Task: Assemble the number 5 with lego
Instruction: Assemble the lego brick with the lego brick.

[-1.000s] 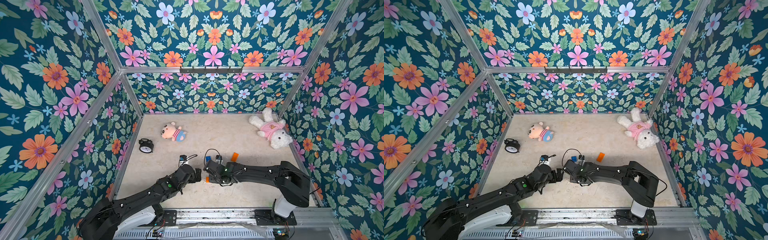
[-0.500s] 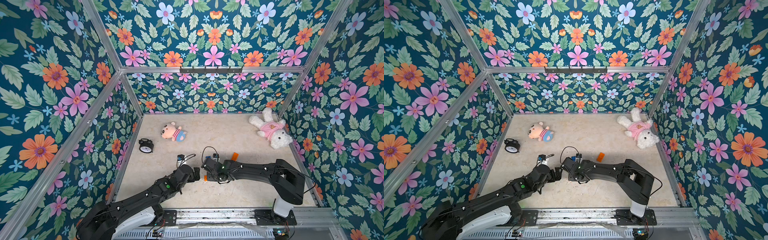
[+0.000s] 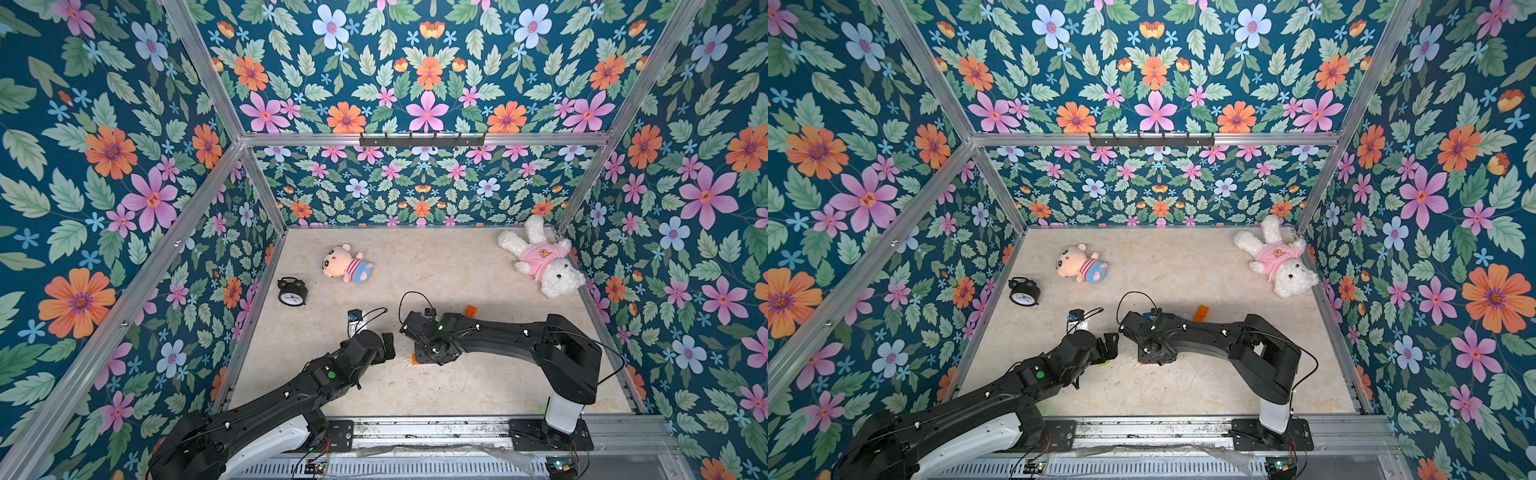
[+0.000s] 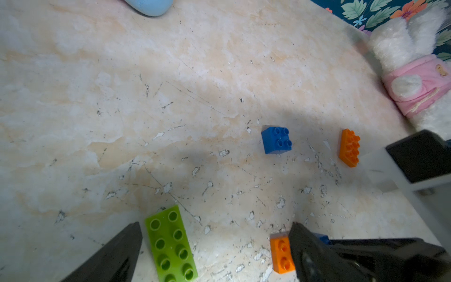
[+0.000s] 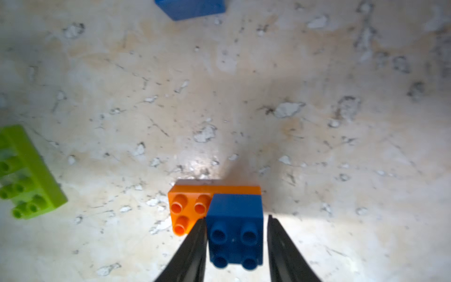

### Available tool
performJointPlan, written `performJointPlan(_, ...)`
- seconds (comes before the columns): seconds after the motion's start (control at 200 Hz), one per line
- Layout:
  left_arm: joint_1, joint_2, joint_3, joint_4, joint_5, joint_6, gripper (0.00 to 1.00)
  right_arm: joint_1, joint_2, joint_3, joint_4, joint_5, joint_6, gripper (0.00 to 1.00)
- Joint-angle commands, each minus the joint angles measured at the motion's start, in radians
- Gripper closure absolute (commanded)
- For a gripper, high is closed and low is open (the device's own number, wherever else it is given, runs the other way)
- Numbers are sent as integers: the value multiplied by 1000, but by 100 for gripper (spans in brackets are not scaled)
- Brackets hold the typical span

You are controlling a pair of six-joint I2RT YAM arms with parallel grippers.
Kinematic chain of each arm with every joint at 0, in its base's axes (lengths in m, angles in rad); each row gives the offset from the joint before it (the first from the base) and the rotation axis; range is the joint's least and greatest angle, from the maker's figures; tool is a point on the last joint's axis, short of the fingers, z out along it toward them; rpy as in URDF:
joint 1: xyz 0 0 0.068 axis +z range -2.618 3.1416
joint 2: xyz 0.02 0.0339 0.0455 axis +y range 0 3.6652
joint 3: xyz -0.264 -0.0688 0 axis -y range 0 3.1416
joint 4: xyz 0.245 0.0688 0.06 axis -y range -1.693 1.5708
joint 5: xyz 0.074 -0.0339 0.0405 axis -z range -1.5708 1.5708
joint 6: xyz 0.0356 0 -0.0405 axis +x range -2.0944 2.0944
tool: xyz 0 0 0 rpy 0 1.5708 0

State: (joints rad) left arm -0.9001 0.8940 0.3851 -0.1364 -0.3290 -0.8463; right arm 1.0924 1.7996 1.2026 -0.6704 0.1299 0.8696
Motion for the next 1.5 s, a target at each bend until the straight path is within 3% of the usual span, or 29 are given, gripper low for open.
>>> performJointPlan(0.0,1,-1,12,-31,-21,-4,1,-5,-32,30,-25,28,-11,51)
performJointPlan(0.16,1,0,39,-57,-44,-1,1,-11,-71,38,-6,45,-18,48)
performJointPlan(0.38,0,-10,51,-91,-67,-2,1,-37,-133,-74,47,58,-17,51)
performJointPlan(0.505,1,-9,48,-92,-70,-4,1,-46,-133,-135,140,-32,-61,51)
performJointPlan(1.035,1,43,64,-61,-45,3,1,-26,-47,-94,132,-52,-83,54)
performJointPlan(1.38,1,39,57,-63,-45,1,1,-20,-35,-97,67,52,39,70)
performJointPlan(1.495,1,42,58,-57,-41,2,1,-19,-34,-109,75,70,79,68)
